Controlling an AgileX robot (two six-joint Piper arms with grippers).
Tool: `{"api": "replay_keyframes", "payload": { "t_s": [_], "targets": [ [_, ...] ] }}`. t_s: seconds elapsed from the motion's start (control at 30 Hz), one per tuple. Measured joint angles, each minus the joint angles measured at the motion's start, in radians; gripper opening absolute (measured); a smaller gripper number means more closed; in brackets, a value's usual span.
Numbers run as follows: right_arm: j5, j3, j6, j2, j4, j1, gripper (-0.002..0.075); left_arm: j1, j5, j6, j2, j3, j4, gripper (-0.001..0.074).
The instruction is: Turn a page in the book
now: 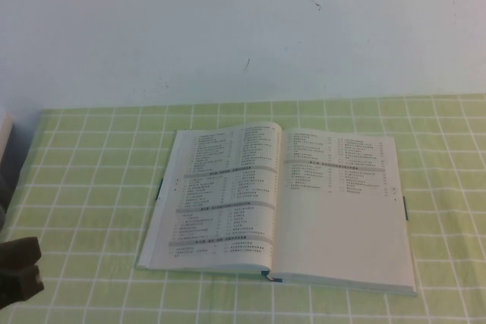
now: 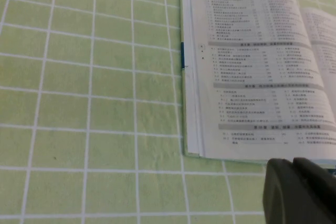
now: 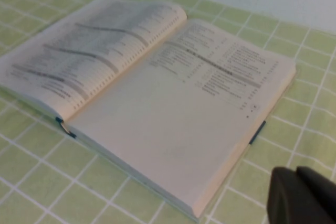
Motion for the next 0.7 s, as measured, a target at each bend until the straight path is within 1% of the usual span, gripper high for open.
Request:
{"api": "replay_keyframes", "payload": {
  "t_s": [0.1, 0.2, 0.33, 0.53, 0.63, 0.7],
  "targets": [
    [0.042, -0.084, 0.059, 0.089, -0.119, 0.0, -0.0003, 0.0, 0.0, 0.045, 0.092, -0.041, 0.002, -0.0004],
    [0.104, -0.157, 0.088, 0.173, -0.178, 0.0, -0.0003, 0.0, 0.0, 0.074, 0.194, -0.094, 0.004, -0.0004],
    [0.181, -0.242, 0.094, 0.26, -0.202, 0.0, -0.0003, 0.0, 0.008, 0.125, 0.324, -0.174, -0.021, -0.0004],
    [0.293, -0.365, 0.094, 0.388, -0.213, 0.0, -0.0003, -0.002, 0.047, 0.254, 0.503, -0.322, -0.145, -0.0004],
    [0.346, -0.423, 0.094, 0.447, -0.216, 0.002, -0.0003, -0.03, 0.05, 0.296, 0.575, -0.381, -0.175, -0.0004],
    [0.357, -0.462, 0.094, 0.482, -0.22, 0.024, -0.0003, -0.067, 0.045, 0.305, 0.618, -0.413, -0.173, -0.0004]
  ]
}}
